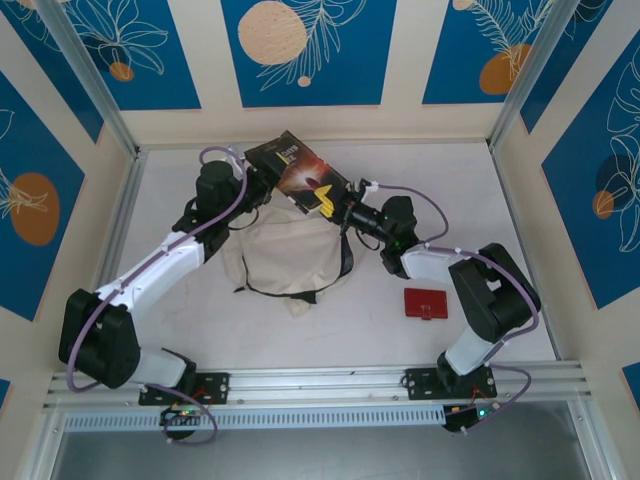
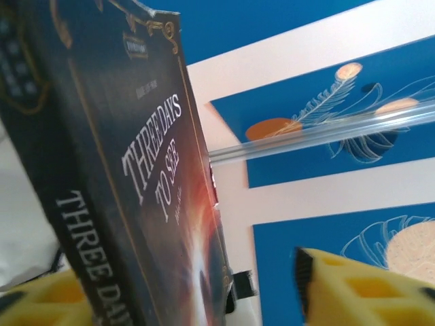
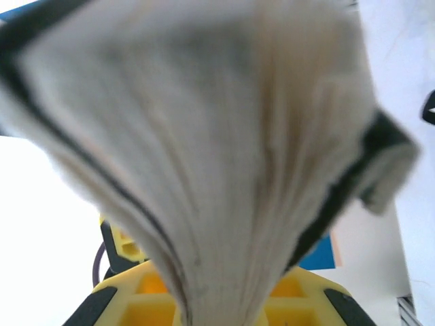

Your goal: Pack books, pencil case, and school supplies into a backpack

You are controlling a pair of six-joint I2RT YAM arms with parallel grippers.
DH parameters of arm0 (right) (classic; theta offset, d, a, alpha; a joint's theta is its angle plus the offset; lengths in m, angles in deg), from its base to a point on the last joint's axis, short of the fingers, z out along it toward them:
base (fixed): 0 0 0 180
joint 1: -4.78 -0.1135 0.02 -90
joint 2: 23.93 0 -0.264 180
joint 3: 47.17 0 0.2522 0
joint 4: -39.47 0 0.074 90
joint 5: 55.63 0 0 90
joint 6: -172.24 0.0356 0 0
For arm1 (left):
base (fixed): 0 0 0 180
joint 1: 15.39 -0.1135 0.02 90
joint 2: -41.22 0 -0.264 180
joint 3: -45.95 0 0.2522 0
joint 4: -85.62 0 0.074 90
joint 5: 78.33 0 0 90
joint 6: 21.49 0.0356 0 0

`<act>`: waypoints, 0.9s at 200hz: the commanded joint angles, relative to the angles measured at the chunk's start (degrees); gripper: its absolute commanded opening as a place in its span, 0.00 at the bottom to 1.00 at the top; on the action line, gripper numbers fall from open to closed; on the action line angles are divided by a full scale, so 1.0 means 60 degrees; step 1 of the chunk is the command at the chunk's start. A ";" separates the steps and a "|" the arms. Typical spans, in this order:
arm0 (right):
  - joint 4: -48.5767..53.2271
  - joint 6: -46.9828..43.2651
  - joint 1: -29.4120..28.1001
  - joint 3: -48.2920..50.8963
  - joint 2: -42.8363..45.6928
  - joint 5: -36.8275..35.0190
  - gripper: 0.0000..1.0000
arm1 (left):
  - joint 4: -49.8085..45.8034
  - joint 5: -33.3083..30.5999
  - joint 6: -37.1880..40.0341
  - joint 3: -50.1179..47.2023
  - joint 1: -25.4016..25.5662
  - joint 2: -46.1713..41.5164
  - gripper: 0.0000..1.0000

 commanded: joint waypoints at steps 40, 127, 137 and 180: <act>0.4160 -0.2730 0.1404 0.0693 0.2744 0.0010 0.05 | -0.4465 0.0122 0.3096 0.0589 -0.0050 -0.0898 0.85; 1.1121 -0.6725 0.3161 -0.0240 0.6584 -0.1440 0.04 | -0.8841 -0.1321 0.6987 0.2176 0.1585 0.0319 0.82; 1.1444 -0.6856 0.3307 -0.0273 0.6769 -0.1511 0.04 | -0.9090 -0.1462 0.7236 0.2357 0.1889 0.0608 0.81; 1.2101 -0.7066 0.3851 -0.0197 0.7178 -0.1566 0.03 | -1.0546 -0.2658 0.8616 0.3424 0.3279 0.2048 0.80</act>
